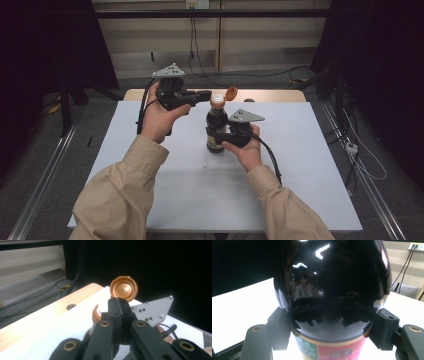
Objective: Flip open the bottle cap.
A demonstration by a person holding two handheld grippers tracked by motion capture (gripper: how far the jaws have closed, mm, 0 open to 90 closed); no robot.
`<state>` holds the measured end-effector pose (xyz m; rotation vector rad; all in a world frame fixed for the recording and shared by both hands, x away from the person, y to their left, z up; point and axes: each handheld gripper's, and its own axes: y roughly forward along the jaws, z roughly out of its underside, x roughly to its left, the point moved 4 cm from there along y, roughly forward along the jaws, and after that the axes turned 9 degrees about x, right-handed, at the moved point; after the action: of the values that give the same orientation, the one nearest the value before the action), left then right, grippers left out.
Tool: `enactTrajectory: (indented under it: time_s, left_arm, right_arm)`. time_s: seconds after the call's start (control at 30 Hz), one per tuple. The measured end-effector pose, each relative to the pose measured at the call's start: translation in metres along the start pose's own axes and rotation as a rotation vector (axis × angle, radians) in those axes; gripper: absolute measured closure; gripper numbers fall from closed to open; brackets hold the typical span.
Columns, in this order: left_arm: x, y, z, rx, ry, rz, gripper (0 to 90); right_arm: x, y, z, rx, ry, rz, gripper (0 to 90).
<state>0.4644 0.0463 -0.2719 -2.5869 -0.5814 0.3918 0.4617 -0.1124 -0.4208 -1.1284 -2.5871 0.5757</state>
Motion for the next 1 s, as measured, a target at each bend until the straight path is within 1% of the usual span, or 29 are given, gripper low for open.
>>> enactTrajectory:
  time_s: [0.1, 0.17, 0.27, 0.33, 0.47, 0.6, 0.67, 0.73, 0.8, 0.83, 0.93, 1.0]
  left_arm:
    - [0.002, 0.000, 0.005, 0.014, -0.005, -0.003, 89.0]
    - [0.003, 0.000, 0.008, 0.020, -0.002, -0.009, 85.2]
    - [0.005, 0.000, 0.013, 0.023, -0.001, -0.012, 82.5]
    - [0.006, 0.000, 0.016, 0.016, -0.015, -0.010, 80.3]
    - [0.008, 0.000, 0.022, 0.021, -0.025, -0.010, 75.3]
    - [0.010, -0.001, 0.027, 0.015, -0.026, -0.013, 71.4]
    - [0.011, -0.001, 0.030, 0.013, -0.025, -0.014, 69.0]
    - [0.011, -0.001, 0.032, 0.020, -0.028, -0.023, 63.4]
    - [0.011, -0.001, 0.035, 0.026, -0.026, -0.027, 59.7]
    - [0.011, -0.001, 0.036, 0.021, -0.028, -0.023, 58.3]
    - [0.012, 0.000, 0.038, 0.012, -0.030, -0.030, 51.8]
    - [0.011, 0.000, 0.041, 0.010, -0.032, -0.027, 49.9]
  right_arm:
    - [0.000, 0.000, 0.000, 0.000, 0.001, -0.001, 29.8]
    - [0.000, 0.000, 0.000, -0.001, 0.002, 0.000, 29.7]
    - [0.000, -0.001, 0.000, 0.000, 0.000, 0.000, 29.5]
    - [0.000, -0.001, 0.000, 0.002, 0.000, 0.000, 29.4]
    - [0.000, -0.001, 0.001, 0.001, 0.003, 0.001, 29.2]
    - [0.000, -0.002, 0.001, 0.003, 0.000, 0.006, 28.9]
    - [0.000, -0.003, 0.002, 0.003, 0.005, 0.005, 27.7]
    - [-0.001, -0.005, 0.004, -0.001, 0.014, -0.011, 26.0]
    - [-0.001, -0.007, 0.006, 0.003, 0.018, -0.013, 24.9]
    - [-0.002, -0.008, 0.007, 0.003, 0.017, -0.010, 24.1]
    - [-0.002, -0.012, 0.010, 0.001, 0.022, -0.021, 20.7]
    - [-0.003, -0.015, 0.011, 0.009, 0.033, -0.026, 17.2]
